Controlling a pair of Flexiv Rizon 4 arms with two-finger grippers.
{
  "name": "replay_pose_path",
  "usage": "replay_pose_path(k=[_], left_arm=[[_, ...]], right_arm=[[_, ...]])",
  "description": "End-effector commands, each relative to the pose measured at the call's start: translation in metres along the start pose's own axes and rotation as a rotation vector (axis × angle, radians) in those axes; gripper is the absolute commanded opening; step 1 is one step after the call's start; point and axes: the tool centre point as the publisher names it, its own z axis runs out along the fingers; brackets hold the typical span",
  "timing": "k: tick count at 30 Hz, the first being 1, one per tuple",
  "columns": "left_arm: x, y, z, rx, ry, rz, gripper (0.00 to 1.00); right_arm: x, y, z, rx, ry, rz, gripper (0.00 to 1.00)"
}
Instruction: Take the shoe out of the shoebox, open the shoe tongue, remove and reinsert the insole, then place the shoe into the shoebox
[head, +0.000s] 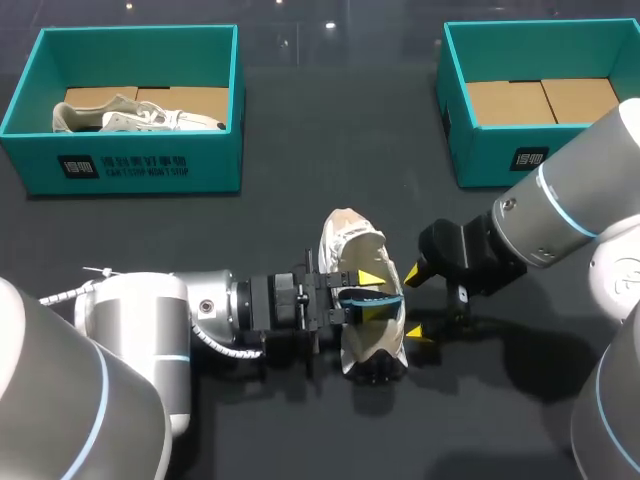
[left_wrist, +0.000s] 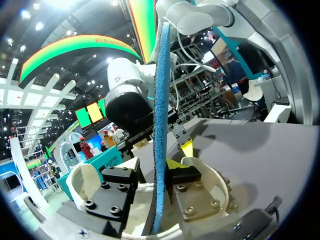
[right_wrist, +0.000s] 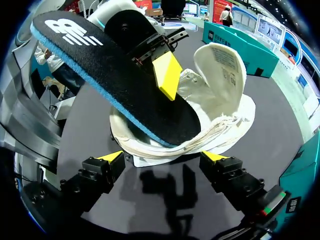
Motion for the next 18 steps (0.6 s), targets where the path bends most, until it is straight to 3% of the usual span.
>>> replay_pose_path(k=[1,5,6,7,8,18], left_arm=[[0.0041,-0.0105,0.0012,-0.050,-0.013,0.010,0.30],[0.0069,-0.0150,0.0014,-0.061,-0.008,0.022,0.23],[0.0078,-0.0159,0.0015,-0.062,-0.007,0.023,0.17],[0.0081,-0.0164,0.0016,-0.064,-0.005,0.026,0.04],[0.0086,-0.0167,0.0017,-0.070,-0.003,0.034,0.00],[0.0122,-0.0097,0.0024,-0.045,0.018,0.064,0.00]], right_arm=[[0.0014,-0.0001,0.0009,0.001,-0.003,0.000,1.00],[0.0014,-0.0001,0.0009,0.001,-0.003,0.000,1.00],[0.0014,-0.0001,0.0009,0.001,-0.003,0.000,1.00],[0.0014,-0.0001,0.0009,0.001,-0.003,0.000,1.00],[0.0014,-0.0001,0.0009,0.001,-0.003,0.000,1.00],[0.0014,-0.0001,0.0009,0.001,-0.003,0.000,1.00]])
